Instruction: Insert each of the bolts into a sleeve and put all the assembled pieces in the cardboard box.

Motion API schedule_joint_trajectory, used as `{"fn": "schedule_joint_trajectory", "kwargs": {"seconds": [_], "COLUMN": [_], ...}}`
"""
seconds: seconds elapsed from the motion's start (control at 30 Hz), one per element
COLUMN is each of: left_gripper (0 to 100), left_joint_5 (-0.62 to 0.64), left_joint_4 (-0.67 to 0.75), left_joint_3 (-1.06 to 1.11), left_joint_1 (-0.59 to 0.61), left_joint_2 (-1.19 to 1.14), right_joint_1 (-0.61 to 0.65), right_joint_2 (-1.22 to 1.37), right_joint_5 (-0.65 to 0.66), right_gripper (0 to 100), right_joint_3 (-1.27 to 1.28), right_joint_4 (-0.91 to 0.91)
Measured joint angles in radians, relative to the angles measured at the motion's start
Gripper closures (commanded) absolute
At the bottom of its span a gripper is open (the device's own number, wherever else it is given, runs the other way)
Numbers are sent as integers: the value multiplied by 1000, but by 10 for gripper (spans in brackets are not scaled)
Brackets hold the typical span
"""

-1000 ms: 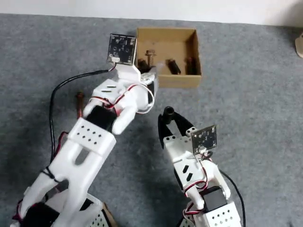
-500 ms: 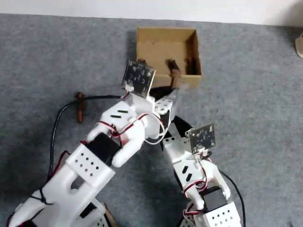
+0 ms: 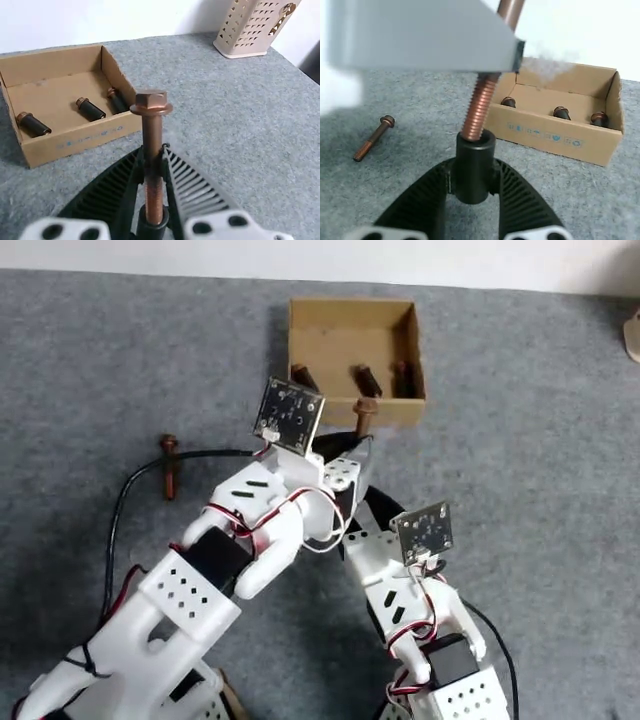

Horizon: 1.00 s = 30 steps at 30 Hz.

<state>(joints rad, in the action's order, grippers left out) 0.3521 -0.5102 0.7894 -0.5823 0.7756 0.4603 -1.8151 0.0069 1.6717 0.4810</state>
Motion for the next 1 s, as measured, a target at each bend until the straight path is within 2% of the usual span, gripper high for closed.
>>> {"fn": "schedule_joint_trajectory", "kwargs": {"seconds": [0.47,0.63,0.87,1.0], "left_gripper": [993,992,995,993], "left_joint_5": [-3,-69,-91,-91], "left_joint_4": [6,12,253,287], "left_joint_3": [20,64,218,239], "left_joint_1": [-31,-34,-17,-17], "left_joint_2": [0,12,20,20], "right_joint_1": [-20,-23,-40,-58], "right_joint_2": [0,2,2,2], "right_joint_5": [0,0,-3,-3], "right_gripper": [994,994,994,994], "right_joint_3": [0,0,2,2], "right_joint_4": [2,3,3,2]}}
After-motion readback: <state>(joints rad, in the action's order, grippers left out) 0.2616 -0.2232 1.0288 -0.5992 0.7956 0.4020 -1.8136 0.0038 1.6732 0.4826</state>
